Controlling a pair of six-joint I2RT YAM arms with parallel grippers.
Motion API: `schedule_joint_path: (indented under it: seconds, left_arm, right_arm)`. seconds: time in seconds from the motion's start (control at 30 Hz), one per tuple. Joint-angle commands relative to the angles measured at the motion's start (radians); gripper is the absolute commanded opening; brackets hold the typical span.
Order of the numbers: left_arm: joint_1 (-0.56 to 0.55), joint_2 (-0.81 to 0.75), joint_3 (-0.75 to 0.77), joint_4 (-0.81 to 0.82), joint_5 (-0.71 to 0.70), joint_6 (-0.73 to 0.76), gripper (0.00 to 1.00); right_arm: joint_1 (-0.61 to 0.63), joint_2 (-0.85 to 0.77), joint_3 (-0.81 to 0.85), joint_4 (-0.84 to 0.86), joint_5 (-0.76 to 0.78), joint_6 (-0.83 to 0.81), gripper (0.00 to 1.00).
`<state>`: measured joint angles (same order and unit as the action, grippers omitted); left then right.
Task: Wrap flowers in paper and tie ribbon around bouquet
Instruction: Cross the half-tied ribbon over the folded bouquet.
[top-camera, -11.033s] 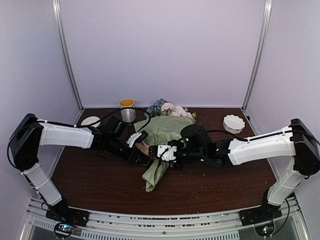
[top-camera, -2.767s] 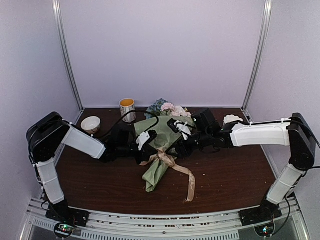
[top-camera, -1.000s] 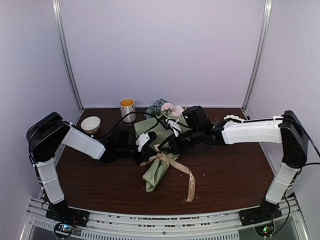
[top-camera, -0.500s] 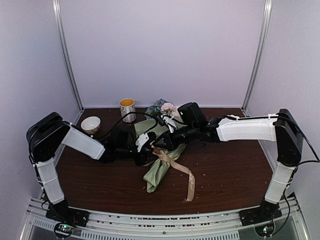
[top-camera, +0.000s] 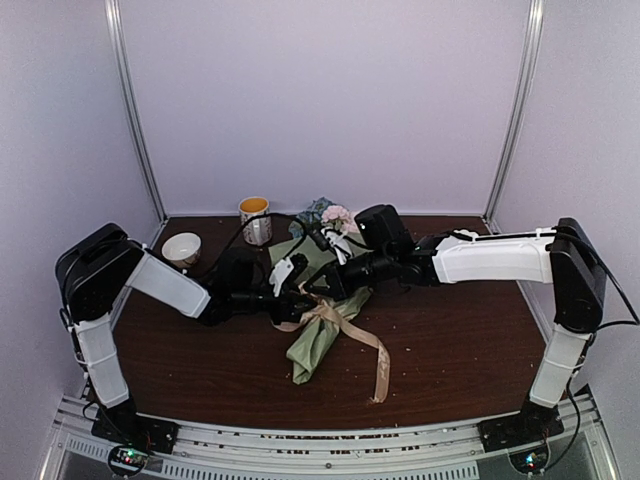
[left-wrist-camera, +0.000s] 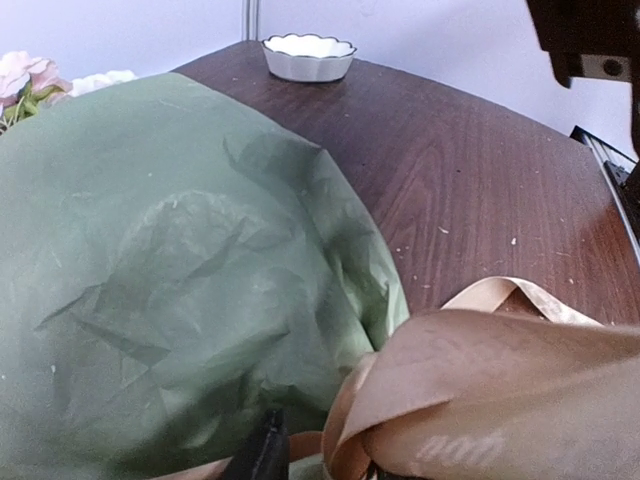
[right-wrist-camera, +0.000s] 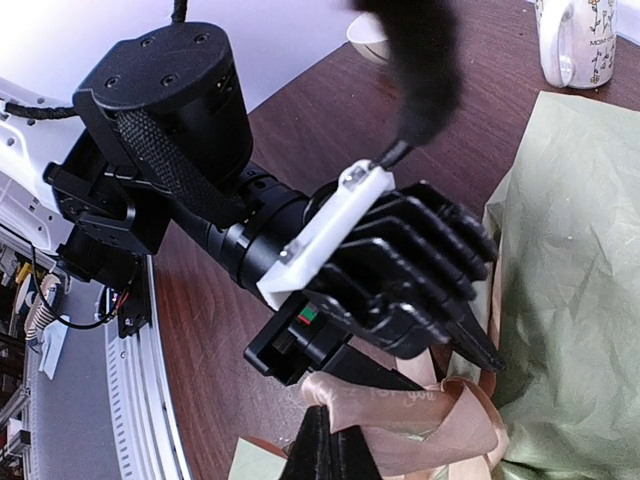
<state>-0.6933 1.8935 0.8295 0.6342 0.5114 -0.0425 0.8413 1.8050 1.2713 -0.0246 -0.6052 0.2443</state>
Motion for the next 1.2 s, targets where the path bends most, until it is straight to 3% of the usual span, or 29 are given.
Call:
schedule_joint_path:
  seconds: [0.0, 0.13, 0.33, 0.47, 0.53, 0.57, 0.63, 0.7, 0.83, 0.93, 1.03, 1.17]
  left_arm:
    - [-0.006, 0.021, 0.051, -0.066, -0.075, 0.082, 0.37]
    - [-0.009, 0.030, 0.059, -0.078, -0.089, 0.103, 0.44]
    - [-0.031, 0.054, 0.099, -0.131, -0.083, 0.139, 0.43]
    - [-0.037, 0.040, 0.084, -0.120, -0.069, 0.136, 0.16]
    - [-0.037, 0.027, 0.064, -0.096, -0.056, 0.127, 0.08]
    - [-0.037, 0.020, 0.053, -0.081, -0.049, 0.120, 0.05]
    - [-0.037, 0.007, 0.030, -0.047, -0.051, 0.100, 0.00]
    - [-0.036, -0.004, 0.007, -0.001, -0.061, 0.076, 0.00]
    - [-0.025, -0.012, -0.039, 0.148, -0.012, -0.010, 0.00]
    - [-0.017, -0.010, -0.080, 0.270, 0.007, -0.056, 0.00]
    - [-0.018, -0.011, -0.087, 0.284, 0.005, -0.057, 0.00]
    - [-0.016, -0.021, -0.102, 0.300, -0.017, -0.038, 0.00]
  right_arm:
    - [0.006, -0.036, -0.003, 0.061, 0.000, 0.013, 0.00]
    - [0.005, -0.042, -0.005, 0.059, -0.002, 0.013, 0.00]
    - [0.006, -0.056, -0.017, 0.064, -0.005, 0.017, 0.00]
    - [0.008, -0.061, -0.021, 0.064, -0.007, 0.015, 0.00]
    - [0.007, -0.062, -0.021, 0.052, -0.003, 0.005, 0.00]
    - [0.007, -0.062, -0.018, 0.040, 0.004, -0.001, 0.05]
    - [0.006, -0.061, 0.003, -0.016, 0.029, -0.034, 0.27]
    - [0.000, -0.058, 0.056, -0.122, 0.063, -0.086, 0.41]
    - [-0.054, -0.060, 0.128, -0.273, 0.068, -0.137, 0.54]
    - [-0.129, -0.077, 0.069, -0.241, 0.018, -0.118, 0.55]
    - [-0.150, -0.034, 0.071, -0.267, 0.034, -0.155, 0.48]
    - [-0.146, 0.080, 0.155, -0.339, -0.057, -0.215, 0.38]
